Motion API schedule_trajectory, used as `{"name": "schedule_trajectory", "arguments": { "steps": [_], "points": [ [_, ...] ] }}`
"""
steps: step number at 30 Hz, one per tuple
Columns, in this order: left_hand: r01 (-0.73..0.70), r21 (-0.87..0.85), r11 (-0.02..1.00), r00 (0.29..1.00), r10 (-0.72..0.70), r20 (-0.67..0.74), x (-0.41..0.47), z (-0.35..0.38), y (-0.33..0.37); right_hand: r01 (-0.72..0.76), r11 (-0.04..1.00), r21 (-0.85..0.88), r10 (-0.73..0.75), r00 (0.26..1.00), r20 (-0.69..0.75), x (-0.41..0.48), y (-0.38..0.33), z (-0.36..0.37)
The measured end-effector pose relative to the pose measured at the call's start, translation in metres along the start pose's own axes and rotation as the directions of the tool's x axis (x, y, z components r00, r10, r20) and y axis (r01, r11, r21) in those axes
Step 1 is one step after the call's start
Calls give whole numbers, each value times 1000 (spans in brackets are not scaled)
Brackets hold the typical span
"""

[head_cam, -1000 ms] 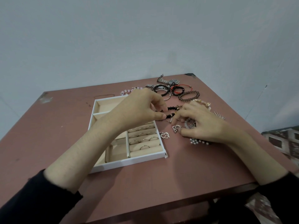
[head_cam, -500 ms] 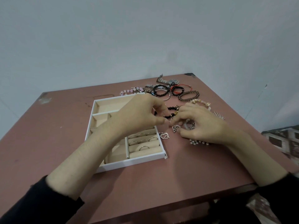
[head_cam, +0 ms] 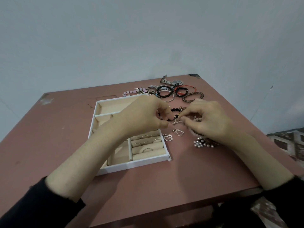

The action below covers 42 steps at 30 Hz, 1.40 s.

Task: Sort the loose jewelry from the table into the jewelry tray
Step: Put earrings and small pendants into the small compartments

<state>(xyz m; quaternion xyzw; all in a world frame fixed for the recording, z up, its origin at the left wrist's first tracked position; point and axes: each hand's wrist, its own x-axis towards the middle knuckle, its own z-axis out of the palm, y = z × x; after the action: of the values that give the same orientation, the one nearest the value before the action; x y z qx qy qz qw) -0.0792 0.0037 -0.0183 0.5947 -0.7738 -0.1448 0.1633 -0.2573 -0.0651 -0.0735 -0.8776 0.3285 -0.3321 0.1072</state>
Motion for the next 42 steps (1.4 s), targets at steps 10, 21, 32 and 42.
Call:
{"name": "schedule_trajectory", "arguments": {
  "steps": [10, 21, 32, 42],
  "points": [
    [-118, 407, 906, 969, 16, 245, 18, 6, 15, -21, 1000, -12, 19, 984, -179, 1, 0, 0],
    [-37, 285, 958, 917, -81, 391, 34, 9, 17, -52, 999, -7, 50, 985, -164, 1, 2, 1],
    [1, 233, 972, 943, -78, 322, 34, 10, 17, -63, 998, -17, 60, 986, -155, 0, 1, 1],
    [65, -150, 987, 986, -41, 163, 24, 2, 4, -122, 989, 87, 135, 979, -155, -1, -2, -3]
  ]
}}
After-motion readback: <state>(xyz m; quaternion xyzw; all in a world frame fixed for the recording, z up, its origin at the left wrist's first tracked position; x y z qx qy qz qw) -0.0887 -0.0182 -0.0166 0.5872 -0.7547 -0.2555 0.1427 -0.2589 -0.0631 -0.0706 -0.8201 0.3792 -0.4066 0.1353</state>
